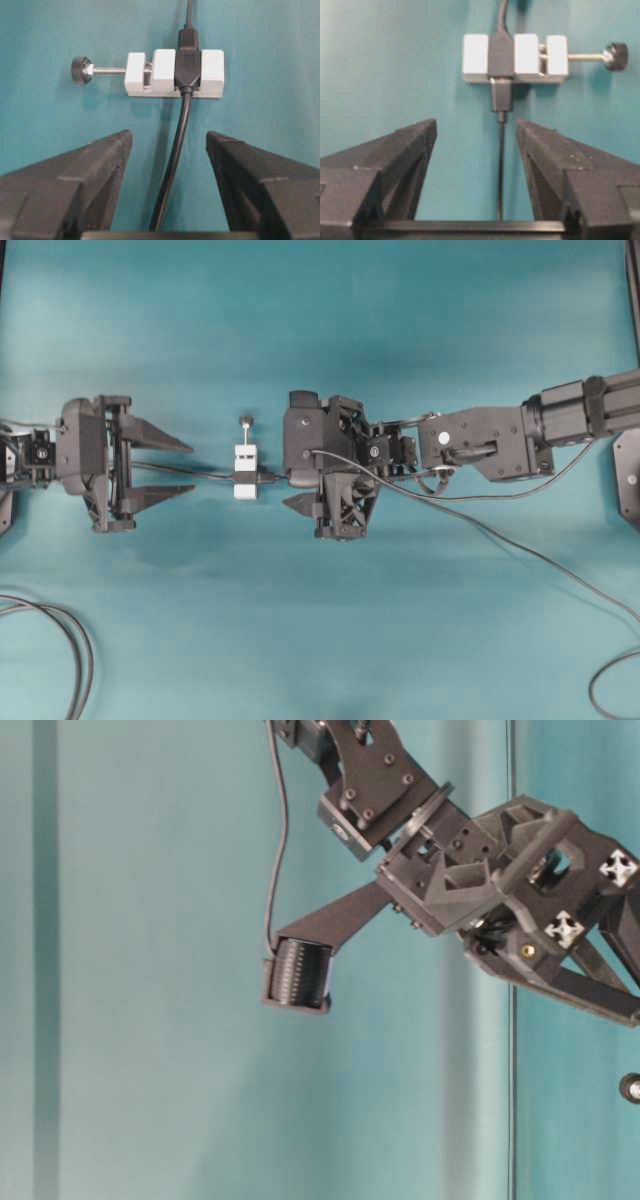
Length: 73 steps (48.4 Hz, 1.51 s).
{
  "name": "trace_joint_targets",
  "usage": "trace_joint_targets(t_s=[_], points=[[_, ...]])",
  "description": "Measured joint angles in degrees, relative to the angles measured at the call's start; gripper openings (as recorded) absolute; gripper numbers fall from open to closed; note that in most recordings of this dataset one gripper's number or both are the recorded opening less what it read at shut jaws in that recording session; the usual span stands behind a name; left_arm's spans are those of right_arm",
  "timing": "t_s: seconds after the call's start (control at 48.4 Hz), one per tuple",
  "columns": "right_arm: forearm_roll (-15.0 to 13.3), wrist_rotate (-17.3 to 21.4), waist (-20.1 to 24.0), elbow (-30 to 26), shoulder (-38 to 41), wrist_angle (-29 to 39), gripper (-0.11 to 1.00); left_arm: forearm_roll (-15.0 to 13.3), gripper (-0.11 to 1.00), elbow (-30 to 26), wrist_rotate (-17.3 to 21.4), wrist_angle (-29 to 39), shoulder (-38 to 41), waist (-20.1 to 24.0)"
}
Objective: Insert the USB cable into the female connector supported by the left arm.
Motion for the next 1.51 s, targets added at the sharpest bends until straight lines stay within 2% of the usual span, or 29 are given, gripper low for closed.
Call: trace_joint_targets(t_s=[0.207,0.558,0.743,0.847,1.26,1.508], points=[[0.0,0.0,-0.6,-0.8,2.5,0.1,0.46,0.0,0.68,-0.8,-0.1,-1.1,2.3,0.0],[0.0,-0.3,-0.7,-4.4,4.2,5.4,0.39,0.0,0.67,-4.1,0.0,-7.1,10.1,0.0],[0.0,-0.4,-0.7,-6.1,5.1,8.9,0.21,0.1,0.67,-5.5,0.0,-8.3,11.8,0.0],[0.0,-0.4,-0.8,-6.5,5.5,9.2,0.16,0.1,0.67,-5.5,0.0,-8.4,11.9,0.0],[0.1,-0.4,-0.8,-7.3,6.1,10.2,0.15,0.1,0.67,-8.1,0.1,-9.7,15.5,0.0],[0.0,-0.4,-0.9,-7.6,6.1,11.4,0.15,0.4,0.67,-9.8,2.3,-11.0,17.7,-0.3]])
